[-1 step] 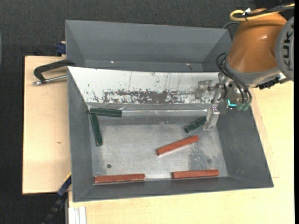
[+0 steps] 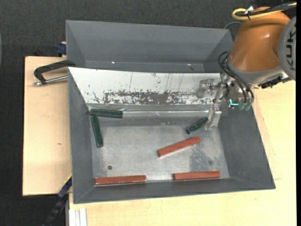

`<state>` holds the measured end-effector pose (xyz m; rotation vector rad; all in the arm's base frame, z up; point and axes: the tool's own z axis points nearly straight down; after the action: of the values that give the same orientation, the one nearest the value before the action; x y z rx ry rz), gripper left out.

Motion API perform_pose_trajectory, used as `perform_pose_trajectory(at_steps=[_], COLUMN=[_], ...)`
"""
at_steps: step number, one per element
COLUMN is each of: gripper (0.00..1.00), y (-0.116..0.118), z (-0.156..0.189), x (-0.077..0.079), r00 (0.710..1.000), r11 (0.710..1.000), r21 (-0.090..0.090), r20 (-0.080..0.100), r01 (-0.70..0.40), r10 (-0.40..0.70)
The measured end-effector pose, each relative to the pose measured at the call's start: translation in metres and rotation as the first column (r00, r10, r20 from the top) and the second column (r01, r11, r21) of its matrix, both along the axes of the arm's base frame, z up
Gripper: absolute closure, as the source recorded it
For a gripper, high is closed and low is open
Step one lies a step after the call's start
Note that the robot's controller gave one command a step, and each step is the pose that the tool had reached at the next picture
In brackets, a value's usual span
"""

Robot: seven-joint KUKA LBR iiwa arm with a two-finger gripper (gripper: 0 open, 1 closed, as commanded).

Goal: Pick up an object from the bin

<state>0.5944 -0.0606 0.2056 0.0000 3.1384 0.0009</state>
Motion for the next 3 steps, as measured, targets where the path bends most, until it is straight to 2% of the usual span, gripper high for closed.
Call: perform_pose_trajectory(at_steps=[1,2,3], gripper=[0.0,0.0,1.0], y=[-0.001,0.035,0.024], z=[-0.049,-0.101,-0.133], x=[-0.024,-0.019,-0.011], r00=[1.0,0.997,0.993], r11=[1.0,0.997,0.993], r21=[0.0,-0.001,0.0], r20=[0.005,-0.001,-0.001], r01=[0.017,0.073,0.12], r10=[-0.017,-0.073,-0.12])
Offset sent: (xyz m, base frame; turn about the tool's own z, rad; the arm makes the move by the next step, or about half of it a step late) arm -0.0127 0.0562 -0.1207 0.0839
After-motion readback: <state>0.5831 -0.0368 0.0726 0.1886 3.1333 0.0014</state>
